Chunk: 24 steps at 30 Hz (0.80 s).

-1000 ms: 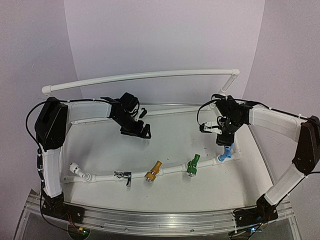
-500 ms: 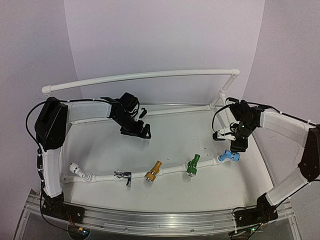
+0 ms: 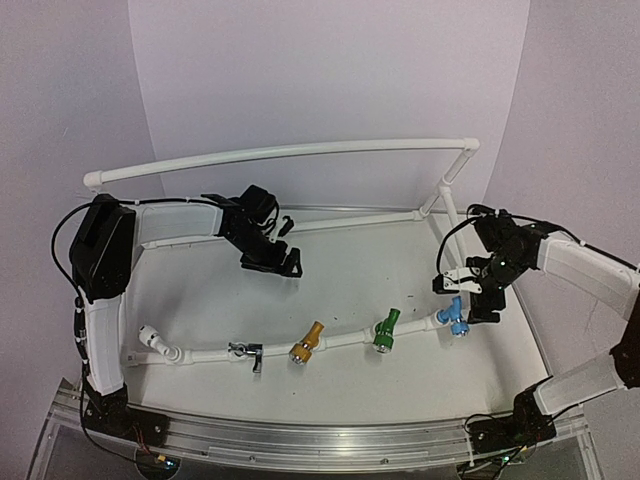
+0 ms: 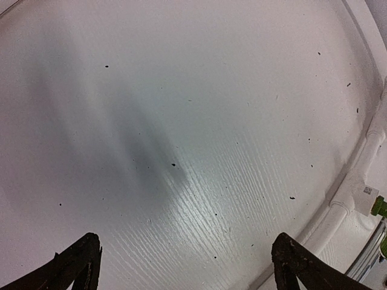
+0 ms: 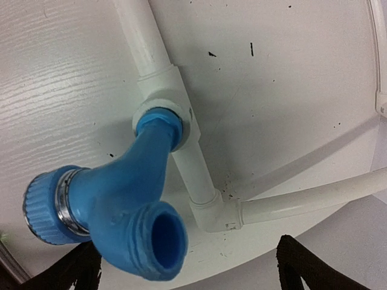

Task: Install the water faucets
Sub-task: Screw the water faucet onto the adaptor.

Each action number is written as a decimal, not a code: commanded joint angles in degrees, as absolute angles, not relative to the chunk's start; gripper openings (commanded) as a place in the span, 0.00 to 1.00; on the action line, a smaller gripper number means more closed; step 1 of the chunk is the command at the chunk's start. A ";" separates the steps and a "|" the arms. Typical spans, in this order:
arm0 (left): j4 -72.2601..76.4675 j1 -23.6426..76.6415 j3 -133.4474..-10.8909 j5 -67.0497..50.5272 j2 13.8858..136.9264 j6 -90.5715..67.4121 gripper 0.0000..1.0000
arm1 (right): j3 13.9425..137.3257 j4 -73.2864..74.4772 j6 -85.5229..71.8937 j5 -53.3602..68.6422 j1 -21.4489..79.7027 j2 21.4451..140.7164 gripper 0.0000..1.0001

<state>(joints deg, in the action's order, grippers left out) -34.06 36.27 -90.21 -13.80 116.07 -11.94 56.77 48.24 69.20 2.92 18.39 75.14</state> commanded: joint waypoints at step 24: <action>-33.80 35.95 -91.30 -13.98 113.61 -11.87 0.98 | 52.58 42.28 71.75 4.65 29.19 71.13 0.98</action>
